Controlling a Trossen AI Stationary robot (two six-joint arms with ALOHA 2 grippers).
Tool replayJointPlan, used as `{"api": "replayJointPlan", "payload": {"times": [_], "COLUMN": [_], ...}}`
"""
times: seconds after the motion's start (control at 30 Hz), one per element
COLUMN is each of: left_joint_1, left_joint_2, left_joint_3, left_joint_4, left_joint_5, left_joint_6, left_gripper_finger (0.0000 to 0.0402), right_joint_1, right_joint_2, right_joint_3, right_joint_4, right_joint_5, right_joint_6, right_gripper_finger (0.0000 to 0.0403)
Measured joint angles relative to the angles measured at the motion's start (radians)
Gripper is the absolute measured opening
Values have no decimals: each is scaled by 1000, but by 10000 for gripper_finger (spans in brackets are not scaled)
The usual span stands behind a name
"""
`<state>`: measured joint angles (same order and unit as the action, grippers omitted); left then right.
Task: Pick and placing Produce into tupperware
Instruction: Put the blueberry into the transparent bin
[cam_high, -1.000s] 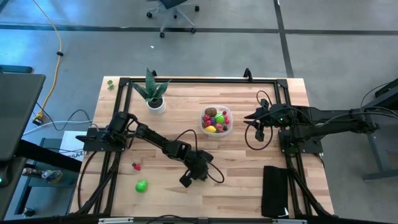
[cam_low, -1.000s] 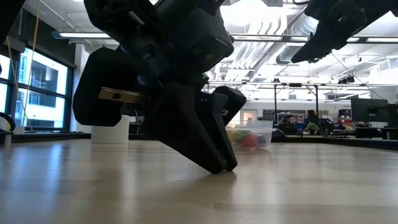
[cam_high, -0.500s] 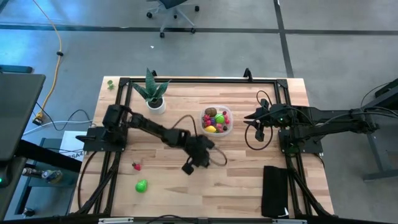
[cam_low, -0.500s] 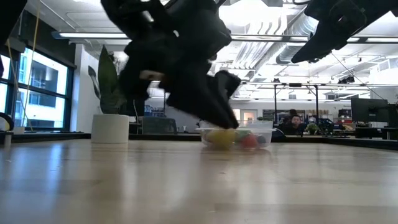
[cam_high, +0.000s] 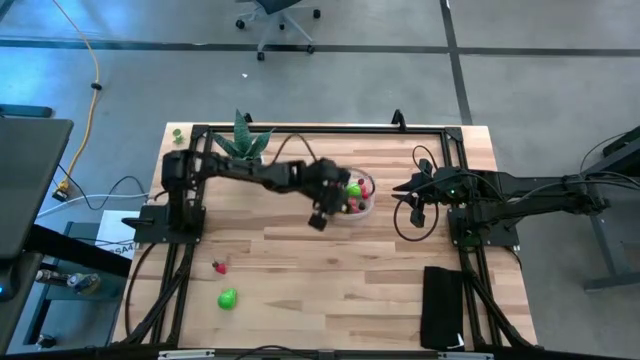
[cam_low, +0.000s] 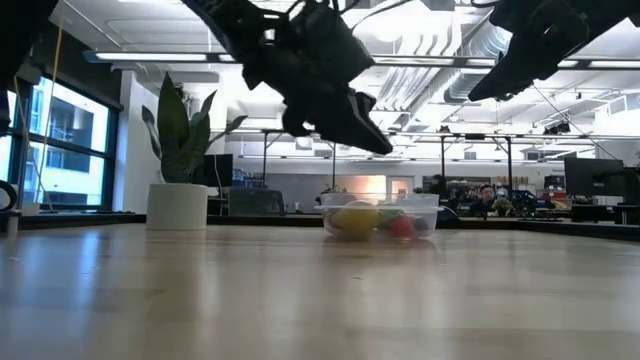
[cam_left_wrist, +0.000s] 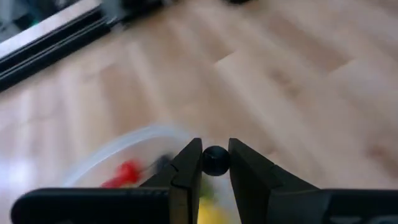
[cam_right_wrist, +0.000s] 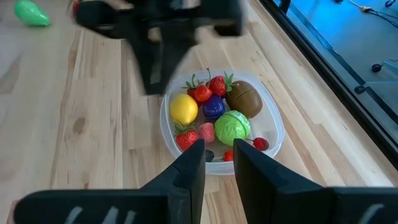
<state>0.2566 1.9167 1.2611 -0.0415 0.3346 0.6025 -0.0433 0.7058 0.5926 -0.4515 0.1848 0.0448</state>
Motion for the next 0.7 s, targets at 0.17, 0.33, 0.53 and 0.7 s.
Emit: {"api": "replayJointPlan", "payload": {"times": [0.17, 0.33, 0.53, 0.7], "left_joint_1": [79, 120, 142, 144], "left_joint_2": [0, 21, 82, 109], "left_joint_3": [73, 100, 99, 101], "left_joint_4": [-122, -191, -196, -189], "left_joint_5": [-66, -62, -32, -16], "left_joint_6": [78, 86, 101, 101], "left_gripper_finger": [65, 65, 65, 65], "right_joint_1": [0, 0, 0, 0], "right_joint_2": [0, 0, 0, 0], "right_joint_3": [0, 0, 0, 0], "right_joint_4": [0, 0, -1, -3], "right_joint_5": [0, 0, 0, 0], "right_joint_6": [0, 0, 0, 0], "right_gripper_finger": [73, 73, 73, 73]}}
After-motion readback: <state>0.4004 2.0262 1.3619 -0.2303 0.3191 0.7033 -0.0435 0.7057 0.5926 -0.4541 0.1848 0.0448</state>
